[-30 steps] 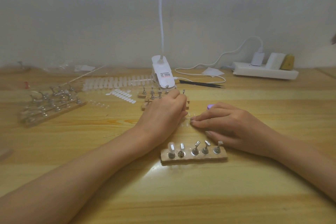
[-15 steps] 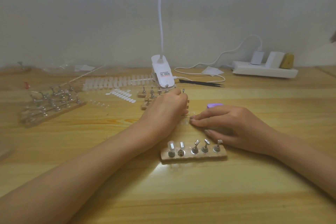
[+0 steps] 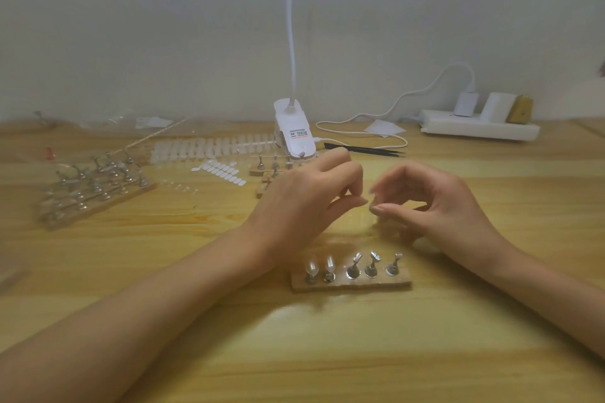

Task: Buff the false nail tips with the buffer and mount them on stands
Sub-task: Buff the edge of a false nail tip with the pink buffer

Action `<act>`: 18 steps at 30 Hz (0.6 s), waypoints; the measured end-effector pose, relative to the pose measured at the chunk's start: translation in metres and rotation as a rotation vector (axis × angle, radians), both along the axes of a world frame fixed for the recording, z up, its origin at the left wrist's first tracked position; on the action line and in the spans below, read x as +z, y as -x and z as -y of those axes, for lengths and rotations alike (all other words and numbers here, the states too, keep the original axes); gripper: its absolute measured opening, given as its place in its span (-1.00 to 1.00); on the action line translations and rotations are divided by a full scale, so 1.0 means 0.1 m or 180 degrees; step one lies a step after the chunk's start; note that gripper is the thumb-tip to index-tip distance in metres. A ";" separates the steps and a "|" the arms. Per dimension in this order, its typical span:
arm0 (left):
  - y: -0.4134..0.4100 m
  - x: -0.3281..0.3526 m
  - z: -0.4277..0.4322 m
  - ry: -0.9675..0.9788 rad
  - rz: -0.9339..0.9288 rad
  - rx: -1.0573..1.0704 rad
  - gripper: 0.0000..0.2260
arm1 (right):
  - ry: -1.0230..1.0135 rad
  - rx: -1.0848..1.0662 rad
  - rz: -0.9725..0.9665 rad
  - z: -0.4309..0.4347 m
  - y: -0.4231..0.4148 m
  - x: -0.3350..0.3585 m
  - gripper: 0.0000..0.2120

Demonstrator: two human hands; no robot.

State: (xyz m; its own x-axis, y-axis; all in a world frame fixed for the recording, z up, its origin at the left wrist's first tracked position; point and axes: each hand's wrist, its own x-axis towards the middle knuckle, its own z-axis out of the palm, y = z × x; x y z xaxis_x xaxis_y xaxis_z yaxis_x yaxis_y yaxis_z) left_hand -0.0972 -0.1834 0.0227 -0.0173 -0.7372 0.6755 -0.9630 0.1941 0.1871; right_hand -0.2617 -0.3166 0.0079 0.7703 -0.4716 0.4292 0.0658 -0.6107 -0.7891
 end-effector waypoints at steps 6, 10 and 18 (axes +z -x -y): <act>0.00 0.11 0.05 -0.0765 -0.0860 0.0536 -0.89 | 0.0773 -0.0085 0.0151 -0.07 0.02 0.01 -0.84; -0.08 0.16 0.08 -0.0939 -0.1293 0.0390 -0.89 | 0.0685 0.0050 0.0052 -0.12 0.00 0.00 -0.79; -0.13 0.24 0.04 -0.0354 -0.1211 -0.0039 -0.85 | -0.0370 -0.0009 0.0012 -0.04 -0.10 0.05 -0.78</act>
